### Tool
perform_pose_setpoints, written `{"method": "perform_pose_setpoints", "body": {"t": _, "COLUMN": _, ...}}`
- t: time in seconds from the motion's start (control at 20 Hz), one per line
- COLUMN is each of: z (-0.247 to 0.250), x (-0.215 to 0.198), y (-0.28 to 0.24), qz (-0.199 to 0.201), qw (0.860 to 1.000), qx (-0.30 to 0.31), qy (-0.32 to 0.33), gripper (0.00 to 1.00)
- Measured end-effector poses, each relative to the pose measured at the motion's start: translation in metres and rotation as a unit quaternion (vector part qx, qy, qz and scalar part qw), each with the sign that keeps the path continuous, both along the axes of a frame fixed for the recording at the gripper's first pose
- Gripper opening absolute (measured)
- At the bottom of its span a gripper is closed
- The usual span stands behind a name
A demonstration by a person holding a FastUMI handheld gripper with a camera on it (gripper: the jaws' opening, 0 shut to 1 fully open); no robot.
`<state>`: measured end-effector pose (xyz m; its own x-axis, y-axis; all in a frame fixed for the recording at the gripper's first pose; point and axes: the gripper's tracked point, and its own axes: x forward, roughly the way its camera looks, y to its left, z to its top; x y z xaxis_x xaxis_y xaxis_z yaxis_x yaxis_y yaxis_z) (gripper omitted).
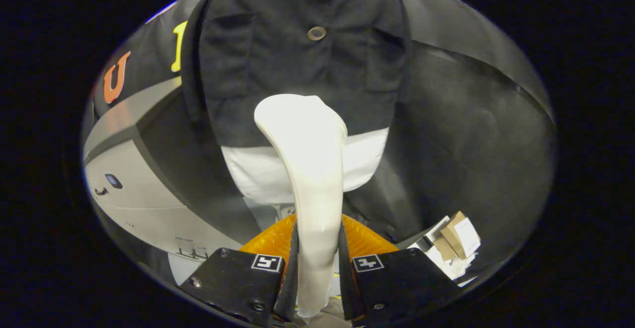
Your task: Iron the clothes twice with a garment steamer, once on the left side and once on the right side.
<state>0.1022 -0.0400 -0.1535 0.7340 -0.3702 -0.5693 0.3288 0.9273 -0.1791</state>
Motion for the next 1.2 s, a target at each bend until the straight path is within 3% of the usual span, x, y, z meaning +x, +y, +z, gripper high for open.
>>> {"method": "perform_pose_setpoints", "body": {"t": 0.25, "z": 0.093, "x": -0.002, "y": -0.033, "qz": -0.03, "qw": 0.995, "qx": 0.019, "qy": -0.089, "gripper": 0.39}}
{"method": "perform_pose_setpoints", "body": {"t": 0.55, "z": 0.214, "x": 0.029, "y": -0.073, "qz": -0.023, "qw": 0.977, "qx": 0.021, "qy": -0.21, "gripper": 0.38}}
{"method": "perform_pose_setpoints", "body": {"t": 0.9, "z": 0.361, "x": 0.073, "y": -0.1, "qz": 0.012, "qw": 0.937, "qx": -0.015, "qy": -0.348, "gripper": 0.38}}
{"method": "perform_pose_setpoints", "body": {"t": 1.2, "z": 0.432, "x": 0.088, "y": -0.076, "qz": 0.08, "qw": 0.91, "qx": -0.033, "qy": -0.404, "gripper": 0.38}}
